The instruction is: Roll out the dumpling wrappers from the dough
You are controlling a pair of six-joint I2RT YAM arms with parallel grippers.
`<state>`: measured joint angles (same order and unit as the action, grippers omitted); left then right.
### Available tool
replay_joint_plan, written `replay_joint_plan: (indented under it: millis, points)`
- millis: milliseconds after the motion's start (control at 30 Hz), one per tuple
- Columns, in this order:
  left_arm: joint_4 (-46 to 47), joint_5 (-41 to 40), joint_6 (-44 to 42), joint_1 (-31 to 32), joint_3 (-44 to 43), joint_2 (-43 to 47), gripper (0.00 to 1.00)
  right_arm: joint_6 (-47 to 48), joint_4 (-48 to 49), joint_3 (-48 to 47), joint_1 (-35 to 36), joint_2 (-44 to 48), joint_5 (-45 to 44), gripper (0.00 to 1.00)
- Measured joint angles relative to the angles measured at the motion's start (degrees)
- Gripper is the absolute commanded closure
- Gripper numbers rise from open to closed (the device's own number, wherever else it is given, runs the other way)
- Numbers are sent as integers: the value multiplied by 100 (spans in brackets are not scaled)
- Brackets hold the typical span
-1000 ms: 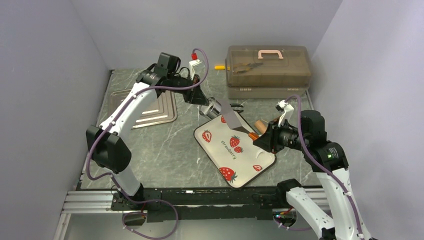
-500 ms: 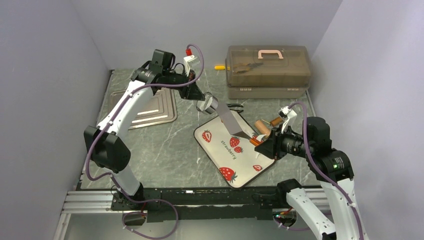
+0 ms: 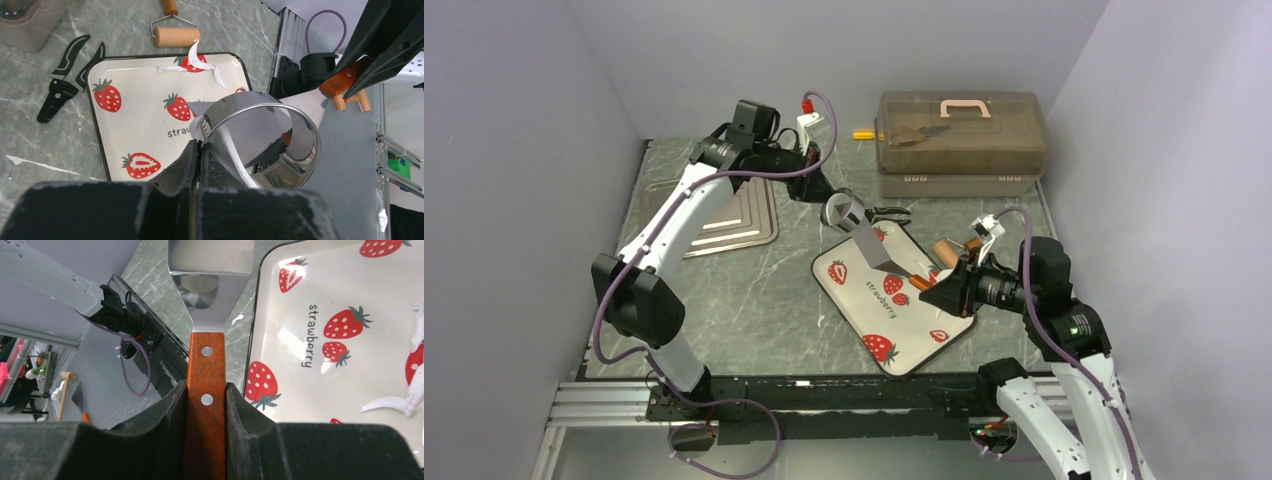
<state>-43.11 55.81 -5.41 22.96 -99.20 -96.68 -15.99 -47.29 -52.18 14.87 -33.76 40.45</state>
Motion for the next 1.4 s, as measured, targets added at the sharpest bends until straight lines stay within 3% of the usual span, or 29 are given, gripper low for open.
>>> replay_joint_plan:
  millis: [300,567,900,1100,1267,1400]
  points:
    - [-46,-236,2,-24,-365,-22,100,240,-129,-153,2,-343,-131,100]
    - [-157,-1121,-457,2,-949,-87,100,269,-752,-131,13,-461,-868,100]
    - [-588,-3661,-2118,1572,-942,-76,100,251,68,87,22,-920,-793,100]
    - [-575,-4660,-2927,2393,-562,120,100,273,546,352,22,-1005,-660,100]
    - [-179,-5287,-3659,2730,107,363,100,238,691,603,22,-894,-636,100]
    - [221,-5928,-4039,2562,734,433,100,227,470,612,22,-876,-940,100]
